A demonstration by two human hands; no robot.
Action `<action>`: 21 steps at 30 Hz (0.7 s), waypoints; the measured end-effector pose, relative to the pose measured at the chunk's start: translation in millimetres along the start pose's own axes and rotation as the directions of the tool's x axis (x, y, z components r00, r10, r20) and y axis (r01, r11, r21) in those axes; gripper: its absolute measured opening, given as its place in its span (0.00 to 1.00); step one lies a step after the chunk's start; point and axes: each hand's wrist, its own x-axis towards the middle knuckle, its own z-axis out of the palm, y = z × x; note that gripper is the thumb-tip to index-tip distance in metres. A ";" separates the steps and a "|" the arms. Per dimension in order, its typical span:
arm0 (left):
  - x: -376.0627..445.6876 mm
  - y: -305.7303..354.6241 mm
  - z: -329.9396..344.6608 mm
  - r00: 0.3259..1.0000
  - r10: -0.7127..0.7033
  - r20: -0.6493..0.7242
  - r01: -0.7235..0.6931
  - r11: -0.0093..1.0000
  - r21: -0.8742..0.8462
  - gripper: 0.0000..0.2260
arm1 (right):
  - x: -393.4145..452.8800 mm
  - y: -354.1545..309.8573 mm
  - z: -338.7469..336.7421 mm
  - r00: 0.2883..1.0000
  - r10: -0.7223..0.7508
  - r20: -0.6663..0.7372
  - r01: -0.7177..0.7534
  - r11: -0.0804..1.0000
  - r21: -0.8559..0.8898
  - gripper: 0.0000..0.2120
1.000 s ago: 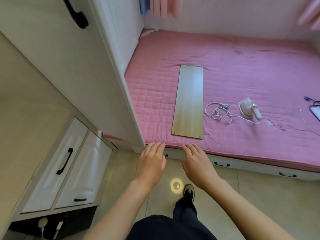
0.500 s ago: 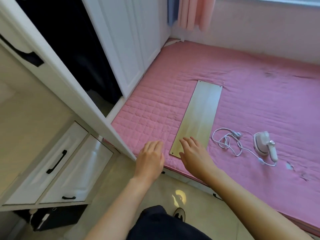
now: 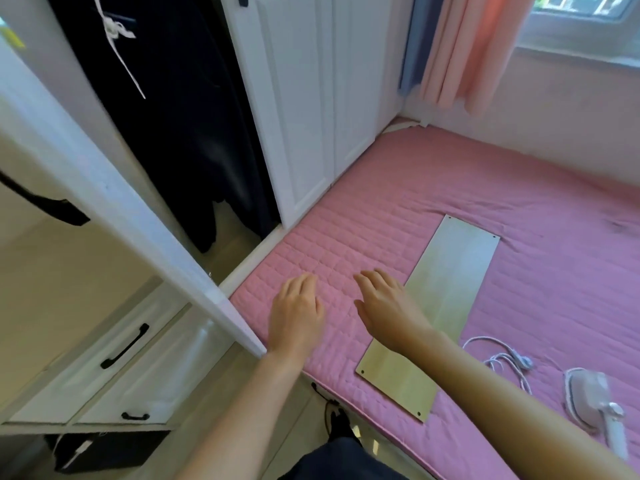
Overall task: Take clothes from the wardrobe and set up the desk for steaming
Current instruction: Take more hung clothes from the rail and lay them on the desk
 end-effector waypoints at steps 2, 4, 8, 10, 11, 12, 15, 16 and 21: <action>21.0 -0.5 -2.6 0.999 -0.045 -0.031 0.045 0.999 -0.022 0.18 | 26.7 4.1 -4.1 1.000 -0.025 -0.006 0.025 1.000 -0.003 0.18; 40.0 -2.5 -5.3 0.994 -0.081 -0.069 0.080 0.996 -0.028 0.17 | 52.1 6.6 -7.8 0.999 -0.046 -0.019 0.046 0.999 -0.004 0.17; 72.9 -9.3 -12.7 0.980 -0.142 -0.136 0.137 0.990 -0.045 0.17 | 94.8 10.0 -13.1 0.995 -0.098 -0.018 0.098 0.995 0.003 0.19; 86.1 -12.4 -15.9 0.970 -0.178 -0.164 0.172 0.984 -0.053 0.16 | 112.1 10.7 -15.4 0.993 -0.118 -0.026 0.119 0.993 0.006 0.19; 92.0 -13.7 -17.1 0.964 -0.197 -0.178 0.190 0.980 -0.056 0.16 | 120.8 10.7 -16.9 0.991 -0.130 -0.030 0.131 0.991 0.010 0.18; 98.0 -15.1 -17.9 0.958 -0.213 -0.193 0.206 0.977 -0.059 0.16 | 130.0 10.6 -18.3 0.989 -0.144 -0.036 0.144 0.989 0.014 0.19; 120.1 -18.0 -19.6 0.937 -0.258 -0.236 0.244 0.966 -0.090 0.16 | 160.9 11.0 -23.4 0.980 -0.193 -0.057 0.195 0.980 0.027 0.19; 128.0 -18.8 -21.1 0.928 -0.271 -0.254 0.254 0.962 -0.098 0.16 | 171.9 11.1 -25.9 0.975 -0.212 -0.062 0.214 0.976 0.029 0.20; 167.2 -24.1 -32.9 0.887 -0.315 -0.338 0.309 0.948 -0.073 0.15 | 222.8 11.5 -39.6 0.948 -0.304 -0.099 0.307 0.952 0.016 0.19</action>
